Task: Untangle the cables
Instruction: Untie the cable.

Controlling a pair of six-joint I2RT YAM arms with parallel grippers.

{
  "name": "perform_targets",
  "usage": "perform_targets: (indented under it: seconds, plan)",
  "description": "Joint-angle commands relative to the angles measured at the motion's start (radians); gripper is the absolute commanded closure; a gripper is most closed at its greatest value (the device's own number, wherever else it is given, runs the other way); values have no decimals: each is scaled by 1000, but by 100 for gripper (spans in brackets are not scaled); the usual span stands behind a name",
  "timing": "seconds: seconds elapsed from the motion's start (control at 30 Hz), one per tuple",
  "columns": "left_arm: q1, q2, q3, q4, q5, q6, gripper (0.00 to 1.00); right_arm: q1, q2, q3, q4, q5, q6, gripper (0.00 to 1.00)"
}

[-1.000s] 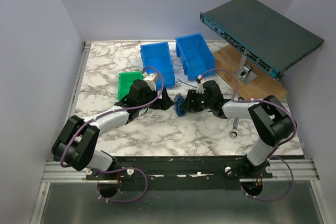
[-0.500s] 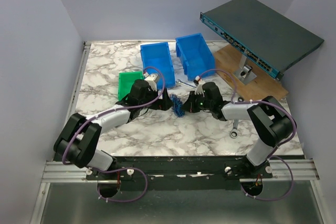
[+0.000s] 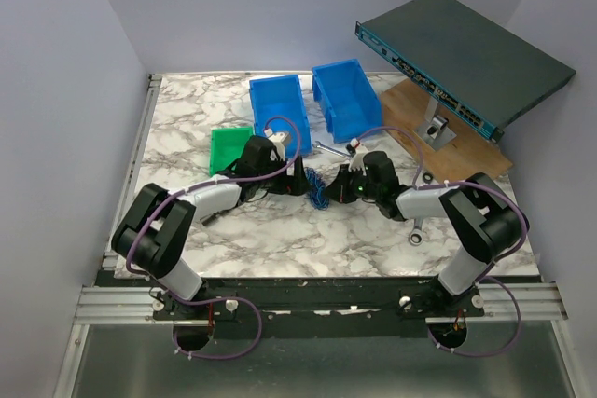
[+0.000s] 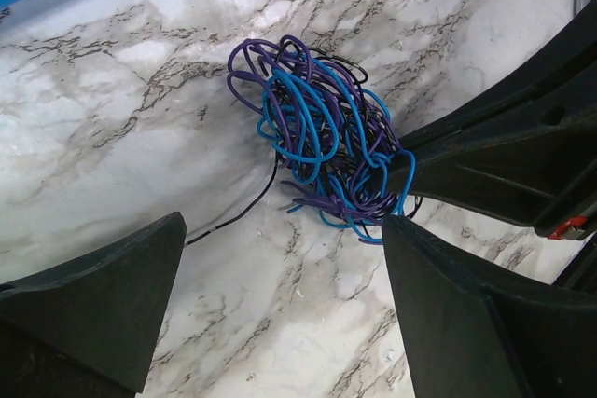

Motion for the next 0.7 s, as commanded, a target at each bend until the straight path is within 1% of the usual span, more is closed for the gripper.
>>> perform_targets:
  seconds: [0.0,0.1,0.17,0.27,0.3,0.37,0.4,0.43,0.5,0.53,0.57,0.6,0.67]
  plan:
    - [-3,19,24,-9,49,10,13,5,-1,-18,30,9,-16,99]
    - [-6,54,50,-14,60,1,16,5,1,-20,38,0,-13,99]
    - [-10,78,73,-25,75,-2,20,5,2,-18,41,-6,-8,99]
    - [-15,98,88,-42,55,-7,22,5,-3,-21,43,-11,-9,99]
    - [-15,105,94,-49,46,-7,24,5,-6,-25,45,-11,-10,99]
    - [-15,122,110,-56,41,-13,32,5,-10,-30,49,-16,-9,99]
    - [-15,133,120,-57,40,-19,37,4,-11,-29,50,-18,-10,99]
    - [-16,147,129,-56,46,-27,43,5,-8,-28,50,-20,-9,99]
    - [-15,178,164,-65,74,-41,66,5,-5,-27,50,-22,-8,99]
    - [-15,187,174,-70,87,-42,81,5,-6,-26,48,-22,-6,99]
    - [-17,184,177,-74,89,-44,95,5,-8,-28,47,-16,-5,99]
    - [-17,168,171,-79,72,-40,100,5,-14,-33,45,-4,-2,99]
    - [-15,115,141,-81,13,-29,100,5,-31,-41,31,48,6,99]
